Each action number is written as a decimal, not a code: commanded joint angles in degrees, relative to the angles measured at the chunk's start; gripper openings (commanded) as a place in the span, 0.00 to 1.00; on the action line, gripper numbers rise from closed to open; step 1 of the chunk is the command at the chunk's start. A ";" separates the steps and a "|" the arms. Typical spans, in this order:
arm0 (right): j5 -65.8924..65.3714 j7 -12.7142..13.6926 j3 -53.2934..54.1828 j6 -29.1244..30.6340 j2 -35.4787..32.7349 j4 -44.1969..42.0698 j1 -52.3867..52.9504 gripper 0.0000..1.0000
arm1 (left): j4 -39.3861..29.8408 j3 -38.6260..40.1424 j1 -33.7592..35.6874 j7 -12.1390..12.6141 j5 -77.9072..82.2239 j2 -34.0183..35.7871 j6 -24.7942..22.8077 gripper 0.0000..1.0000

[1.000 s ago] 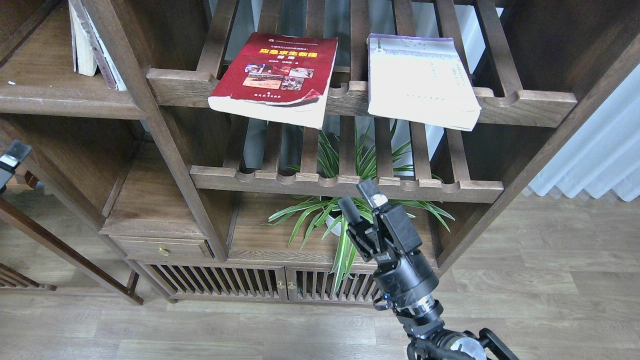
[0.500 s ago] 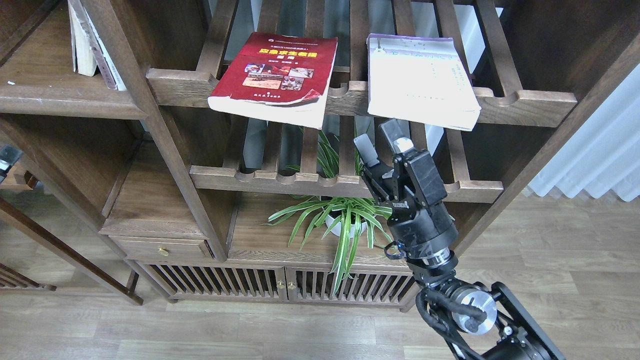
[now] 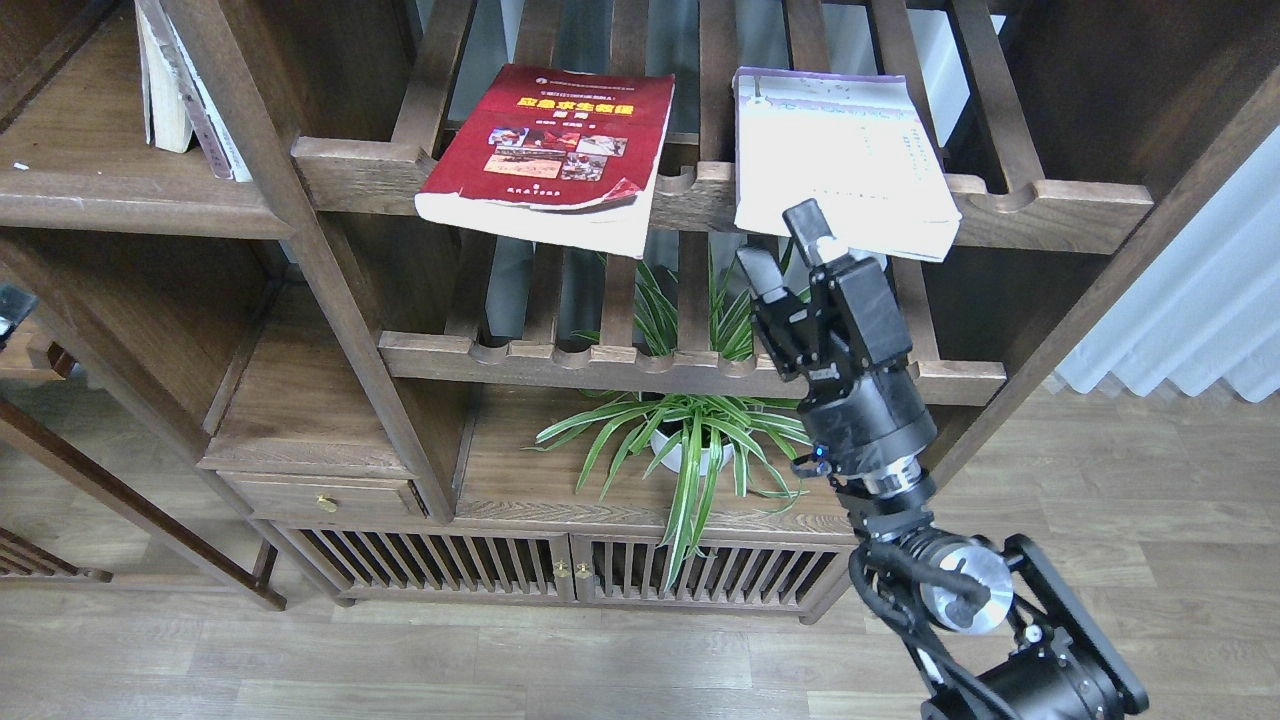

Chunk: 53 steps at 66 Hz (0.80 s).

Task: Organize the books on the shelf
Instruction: 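Raise the right gripper and grasp the white book's lower edge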

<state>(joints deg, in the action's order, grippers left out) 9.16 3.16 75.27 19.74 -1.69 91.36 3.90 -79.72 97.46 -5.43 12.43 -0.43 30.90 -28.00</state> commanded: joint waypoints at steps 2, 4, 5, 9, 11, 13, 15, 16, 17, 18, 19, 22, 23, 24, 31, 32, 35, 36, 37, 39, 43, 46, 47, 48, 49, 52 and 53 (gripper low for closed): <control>0.33 -0.09 1.02 -0.14 -1.21 -0.13 0.05 0.95 | -0.09 0.71 0.07 -0.04 -0.01 0.03 0.00 1.00; 0.42 -0.09 1.02 -0.05 -1.30 -0.13 0.05 0.94 | -0.09 0.80 0.07 -0.04 -0.01 0.12 0.00 1.00; 0.51 -0.09 1.02 -0.05 -1.30 -0.22 0.05 0.93 | -0.09 0.80 0.07 -0.04 -0.01 0.12 0.00 1.00; 1.30 -0.26 1.11 0.12 -1.39 -0.22 0.05 0.86 | -0.09 0.98 0.16 0.05 -0.01 0.12 0.00 1.00; 1.74 -0.35 1.20 0.39 -1.39 -0.22 -0.04 0.82 | -0.09 1.06 0.16 0.05 -0.01 0.12 0.00 1.00; 2.00 -0.35 1.20 0.48 -1.39 -0.22 -0.04 0.78 | -0.09 1.07 0.16 0.05 -0.01 0.12 0.00 1.00; 2.53 -0.35 1.20 0.57 -1.39 -0.22 -0.04 0.75 | 0.00 1.07 0.16 -0.04 -0.01 0.12 0.00 1.00; 2.62 -0.35 1.20 0.57 -1.48 -0.22 -0.04 0.74 | -0.09 1.07 0.16 0.05 -0.01 0.12 0.00 1.00; 2.79 -0.35 1.20 0.57 -1.48 -0.22 -0.04 0.73 | -0.09 1.07 0.16 -0.04 -0.01 0.12 0.00 1.00; 2.88 -0.35 1.20 0.57 -1.48 -0.22 -0.04 0.72 | -0.09 1.07 0.16 -0.04 -0.01 0.12 0.00 1.00; 2.97 -0.35 1.20 0.57 -1.48 -0.22 -0.04 0.70 | -0.09 1.07 0.16 -0.04 -0.01 0.12 0.00 1.00; 2.97 -0.35 1.11 0.57 -1.48 -0.22 -0.21 0.66 | -0.09 1.15 0.16 -0.04 -0.01 0.12 0.00 1.00; 2.97 -0.35 1.11 0.57 -1.48 -0.22 -0.30 0.66 | -0.09 1.15 0.16 -0.04 -0.10 0.12 0.00 1.00; 2.97 -0.35 1.11 0.57 -1.48 -0.22 -0.30 0.65 | -0.09 1.24 0.16 -0.04 -0.01 0.12 0.00 1.00; 2.97 -0.17 1.02 0.57 -1.48 -0.13 -0.65 0.59 | 0.00 2.03 0.16 -0.04 -0.01 0.12 0.00 1.00; 3.06 -0.09 0.94 0.57 -1.56 -0.22 -0.74 0.59 | 0.00 2.21 0.16 -0.04 -0.01 0.12 0.00 1.00; 2.97 0.00 0.93 0.39 -1.57 -0.22 -1.00 0.58 | 0.00 2.38 0.16 -0.22 -0.10 0.21 0.00 1.00; 2.97 0.00 0.93 0.39 -1.57 -0.22 -1.00 0.57 | 0.00 2.38 0.16 -0.22 -0.10 0.12 0.00 1.00; 2.97 0.00 0.93 0.39 -1.57 -0.22 -1.00 0.56 | 0.00 2.47 0.16 -0.22 -0.10 0.21 0.00 1.00; 3.06 0.00 0.93 0.39 -1.57 -0.22 -1.01 0.53 | 0.09 2.56 0.16 -0.30 -0.18 0.21 0.00 1.00; 3.23 0.00 1.02 0.48 -1.57 -0.22 -1.09 0.46 | 0.09 2.65 0.07 -0.22 -0.27 0.21 0.00 1.00; 5.60 0.00 1.02 1.00 -1.39 -0.13 -1.62 0.26 | 0.09 2.74 0.16 -0.22 -0.27 0.21 0.00 1.00; 6.04 0.00 1.02 1.18 -1.39 -0.13 -1.62 0.24 | 0.09 2.74 0.16 -0.22 -0.27 0.21 0.00 1.00; 6.39 0.00 0.94 1.36 -1.39 -0.13 -1.71 0.22 | 0.09 2.74 0.16 -0.22 -0.27 0.21 0.00 1.00; 7.27 0.00 0.93 1.88 -1.48 -0.13 -1.88 0.16 | 0.09 2.74 0.16 -0.22 -0.27 0.21 0.00 1.00; 8.06 0.00 0.67 2.67 -1.48 -0.13 -1.97 0.08 | 0.09 2.74 0.16 -0.22 -0.36 0.21 0.00 1.00; 8.24 0.00 0.58 2.94 -1.48 -0.13 -1.97 0.06 | 0.09 2.74 0.16 -0.22 -0.27 0.21 0.00 1.00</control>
<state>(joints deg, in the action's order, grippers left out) 14.72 3.16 76.23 20.82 -3.20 91.13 2.35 -79.64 100.16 -5.29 12.18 -0.69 31.12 -28.00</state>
